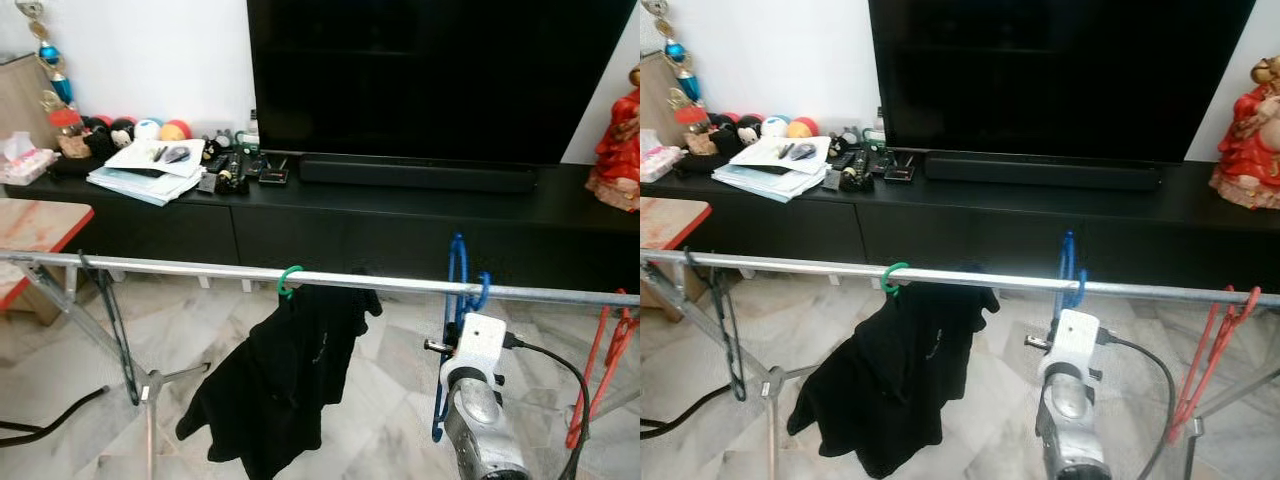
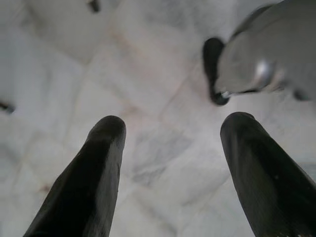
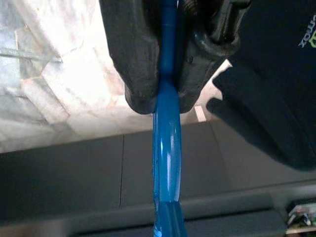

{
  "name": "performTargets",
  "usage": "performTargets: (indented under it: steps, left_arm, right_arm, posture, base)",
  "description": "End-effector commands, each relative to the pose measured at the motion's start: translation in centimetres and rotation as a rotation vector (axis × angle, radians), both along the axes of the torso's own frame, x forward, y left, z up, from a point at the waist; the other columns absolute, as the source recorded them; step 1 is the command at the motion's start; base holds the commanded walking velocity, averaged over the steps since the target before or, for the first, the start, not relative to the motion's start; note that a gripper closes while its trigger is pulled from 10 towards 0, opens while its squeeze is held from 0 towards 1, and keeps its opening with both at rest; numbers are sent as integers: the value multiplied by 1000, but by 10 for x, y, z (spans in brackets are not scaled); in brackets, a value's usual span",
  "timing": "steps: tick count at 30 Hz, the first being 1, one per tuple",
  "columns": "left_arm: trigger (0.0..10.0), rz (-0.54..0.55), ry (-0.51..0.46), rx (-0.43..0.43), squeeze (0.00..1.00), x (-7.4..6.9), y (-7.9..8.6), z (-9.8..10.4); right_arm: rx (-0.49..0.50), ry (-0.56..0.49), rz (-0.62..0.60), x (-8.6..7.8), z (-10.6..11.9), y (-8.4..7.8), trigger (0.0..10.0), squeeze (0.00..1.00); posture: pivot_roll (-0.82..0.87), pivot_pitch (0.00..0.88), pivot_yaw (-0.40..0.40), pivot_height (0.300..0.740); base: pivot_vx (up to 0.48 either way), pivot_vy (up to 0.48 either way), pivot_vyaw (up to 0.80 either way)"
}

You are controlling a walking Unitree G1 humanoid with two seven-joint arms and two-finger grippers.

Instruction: Hang hanger

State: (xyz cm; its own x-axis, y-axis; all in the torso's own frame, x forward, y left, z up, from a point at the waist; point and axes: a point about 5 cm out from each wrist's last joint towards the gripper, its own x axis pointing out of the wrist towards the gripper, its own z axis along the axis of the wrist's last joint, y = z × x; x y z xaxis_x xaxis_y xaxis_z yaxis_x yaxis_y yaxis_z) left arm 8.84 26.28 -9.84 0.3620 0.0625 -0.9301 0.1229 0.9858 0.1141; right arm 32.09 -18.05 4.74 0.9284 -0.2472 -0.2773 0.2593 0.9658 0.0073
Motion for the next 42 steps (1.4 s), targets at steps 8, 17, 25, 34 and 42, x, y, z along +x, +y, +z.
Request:
performTargets:
  steps: [8,17,25,34,42]
  left_arm:
    - [10000,-11,30,4,0,-3,9,2]
    - [10000,-30,34,-10,0,4,-7,-2]
    - [10000,-35,19,-13,0,12,-19,-4]
    - [10000,-30,21,-13,0,10,-20,-5]
    - [10000,-27,20,-16,0,10,-20,-5]
  right_arm:
    - [-27,70,-2,13,6,-7,10000,0]
    - [26,170,56,14,-3,-6,10000,0]
    - [22,195,94,15,-4,-5,10000,0]
    - [10,206,103,12,-7,-7,10000,1000]
    - [-31,92,131,12,1,-2,10000,933]
  posture:
    - [96,0,30,740]
    - [96,0,30,740]
    - [95,0,30,740]
    - [91,0,24,740]
    - [91,0,19,740]
  base:
    - [0,0,0]
    - [0,0,0]
    - [0,0,0]
    - [0,0,0]
    - [0,0,0]
